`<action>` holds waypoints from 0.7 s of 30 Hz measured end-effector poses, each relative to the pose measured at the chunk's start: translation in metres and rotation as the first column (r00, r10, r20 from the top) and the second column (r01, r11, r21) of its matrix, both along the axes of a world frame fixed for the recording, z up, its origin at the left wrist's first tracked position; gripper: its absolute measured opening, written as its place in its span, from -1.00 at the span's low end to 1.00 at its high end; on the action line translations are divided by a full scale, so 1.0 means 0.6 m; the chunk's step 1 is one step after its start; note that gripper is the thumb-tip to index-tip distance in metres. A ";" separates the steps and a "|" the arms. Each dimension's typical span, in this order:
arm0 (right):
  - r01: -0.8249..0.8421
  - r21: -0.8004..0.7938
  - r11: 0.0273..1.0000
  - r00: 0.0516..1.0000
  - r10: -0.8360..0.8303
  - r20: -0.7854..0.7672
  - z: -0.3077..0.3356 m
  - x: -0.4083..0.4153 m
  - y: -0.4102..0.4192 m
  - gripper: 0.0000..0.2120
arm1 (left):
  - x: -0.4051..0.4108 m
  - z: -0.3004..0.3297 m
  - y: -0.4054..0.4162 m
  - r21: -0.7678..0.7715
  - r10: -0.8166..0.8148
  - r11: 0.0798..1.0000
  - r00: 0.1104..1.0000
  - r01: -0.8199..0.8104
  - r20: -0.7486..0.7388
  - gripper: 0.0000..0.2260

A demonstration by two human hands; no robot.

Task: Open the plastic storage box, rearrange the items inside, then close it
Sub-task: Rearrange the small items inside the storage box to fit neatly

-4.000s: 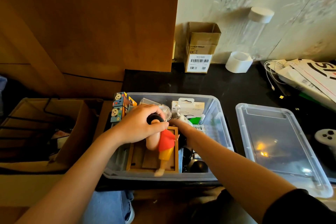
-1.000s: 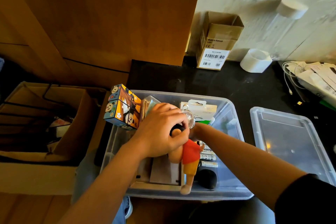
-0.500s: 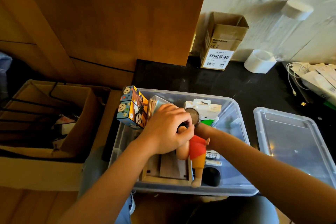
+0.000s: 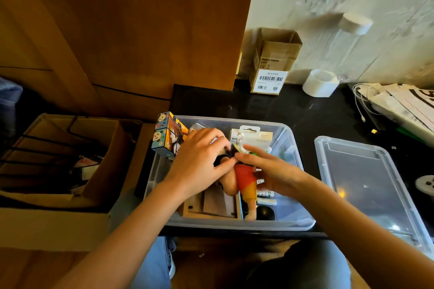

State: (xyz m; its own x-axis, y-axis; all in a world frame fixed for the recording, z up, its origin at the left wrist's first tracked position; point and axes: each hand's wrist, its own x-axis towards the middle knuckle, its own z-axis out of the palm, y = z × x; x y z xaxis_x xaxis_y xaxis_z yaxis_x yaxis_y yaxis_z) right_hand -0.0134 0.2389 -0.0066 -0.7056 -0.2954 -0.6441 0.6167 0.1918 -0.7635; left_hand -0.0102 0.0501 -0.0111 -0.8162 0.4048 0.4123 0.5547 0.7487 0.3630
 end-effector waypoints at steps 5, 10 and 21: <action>-0.050 0.029 0.998 0.998 0.049 0.035 0.000 -0.002 0.018 -0.65 | 0.015 0.018 -0.058 0.125 0.470 0.883 0.857 -0.453 -0.211 -0.73; -0.139 0.167 0.976 0.990 0.144 -0.015 0.007 0.004 0.026 -0.58 | -0.006 0.013 -0.100 0.024 0.526 0.820 0.769 -0.572 0.363 -0.42; -0.059 0.957 0.283 0.679 0.714 -0.170 0.028 0.017 0.041 -0.59 | -0.005 0.034 -0.112 0.311 0.475 0.784 0.842 -0.537 0.254 -0.64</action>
